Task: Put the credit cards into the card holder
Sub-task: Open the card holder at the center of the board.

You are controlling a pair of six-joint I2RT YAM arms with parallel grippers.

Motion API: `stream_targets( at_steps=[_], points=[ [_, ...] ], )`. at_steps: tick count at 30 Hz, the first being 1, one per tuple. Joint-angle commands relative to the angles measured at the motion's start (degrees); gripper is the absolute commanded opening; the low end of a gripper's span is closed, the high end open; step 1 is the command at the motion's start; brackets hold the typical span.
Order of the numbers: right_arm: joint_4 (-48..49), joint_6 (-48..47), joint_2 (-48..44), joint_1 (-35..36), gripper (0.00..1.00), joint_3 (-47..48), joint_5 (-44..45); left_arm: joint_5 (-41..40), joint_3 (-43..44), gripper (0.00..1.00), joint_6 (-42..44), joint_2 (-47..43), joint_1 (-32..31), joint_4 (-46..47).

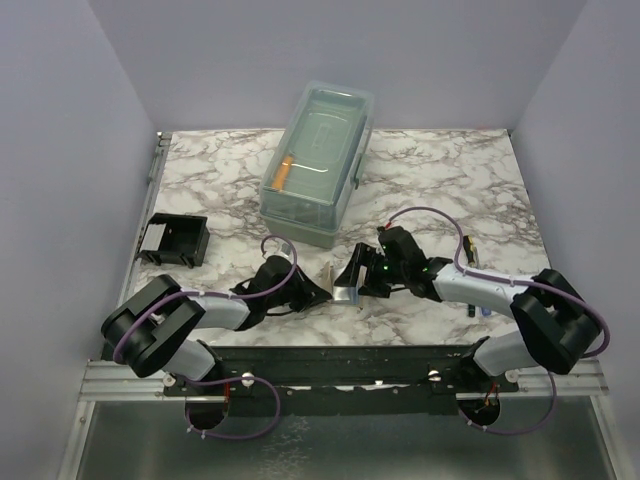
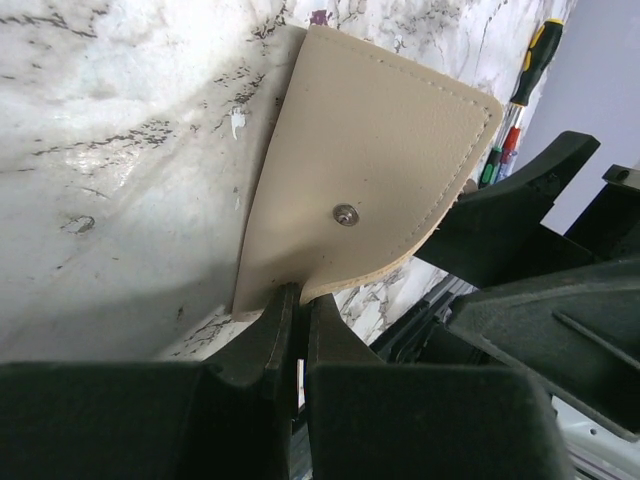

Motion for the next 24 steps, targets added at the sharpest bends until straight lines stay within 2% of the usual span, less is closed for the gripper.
stream_targets(
  at_steps=[1,12,18,24],
  points=[
    [1.31,-0.03,2.00,0.19,0.84,-1.03,1.31,-0.55,-2.47,0.00,0.06,1.17,0.37,-5.99],
    [7.40,0.77,6.23,0.24,0.82,-0.88,-2.96,-0.08,-2.16,0.00,-0.37,3.66,0.71,-5.59],
    [19.13,3.20,5.99,0.22,0.76,-2.99,-11.33,1.15,-1.37,0.00,-0.15,6.28,0.91,-4.29],
    [20.35,3.61,5.04,0.98,0.73,-1.83,-13.31,0.87,-2.26,0.00,-0.46,5.41,1.12,-3.53]
  ],
)
